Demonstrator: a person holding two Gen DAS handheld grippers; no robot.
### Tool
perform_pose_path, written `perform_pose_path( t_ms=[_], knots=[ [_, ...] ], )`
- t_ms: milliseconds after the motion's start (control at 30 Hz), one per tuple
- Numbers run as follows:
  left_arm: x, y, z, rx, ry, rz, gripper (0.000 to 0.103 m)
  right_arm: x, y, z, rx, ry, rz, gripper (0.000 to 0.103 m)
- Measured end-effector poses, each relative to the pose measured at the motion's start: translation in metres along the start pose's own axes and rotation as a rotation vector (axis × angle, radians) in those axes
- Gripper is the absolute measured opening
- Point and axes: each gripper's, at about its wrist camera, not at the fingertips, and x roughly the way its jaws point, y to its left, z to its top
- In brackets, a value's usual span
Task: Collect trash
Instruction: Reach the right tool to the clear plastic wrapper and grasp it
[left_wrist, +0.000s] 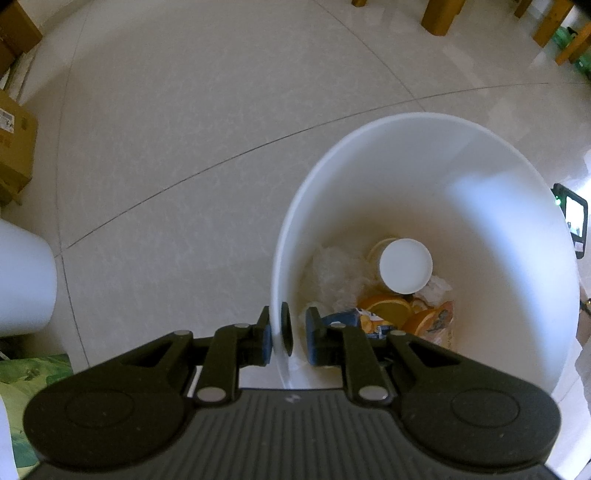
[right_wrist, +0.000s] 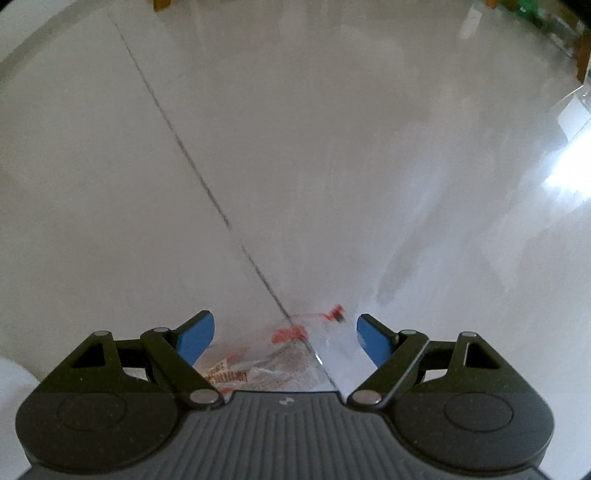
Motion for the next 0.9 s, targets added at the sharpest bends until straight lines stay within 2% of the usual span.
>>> perform_pose_path(
  t_ms=[167, 300, 600, 733, 900],
  knots=[
    [0.000, 0.001, 0.000, 0.001, -0.001, -0.003, 0.015, 0.002, -0.001, -0.010, -0.057, 0.046, -0.026, 0.088],
    [0.000, 0.002, 0.000, 0.000, 0.000, -0.004, 0.015, 0.004, -0.009, -0.014, -0.050, 0.126, -0.010, 0.088],
    [0.000, 0.002, -0.002, 0.000, -0.004, -0.006, 0.015, -0.013, -0.034, -0.042, -0.087, 0.222, 0.010, 0.088],
    [-0.001, 0.003, -0.001, 0.002, 0.001, -0.010, 0.015, -0.024, -0.049, -0.052, -0.011, 0.232, 0.052, 0.088],
    [-0.001, 0.001, 0.000, 0.005, 0.001, -0.006, 0.015, -0.038, -0.086, -0.058, 0.236, 0.235, 0.132, 0.088]
  ],
)
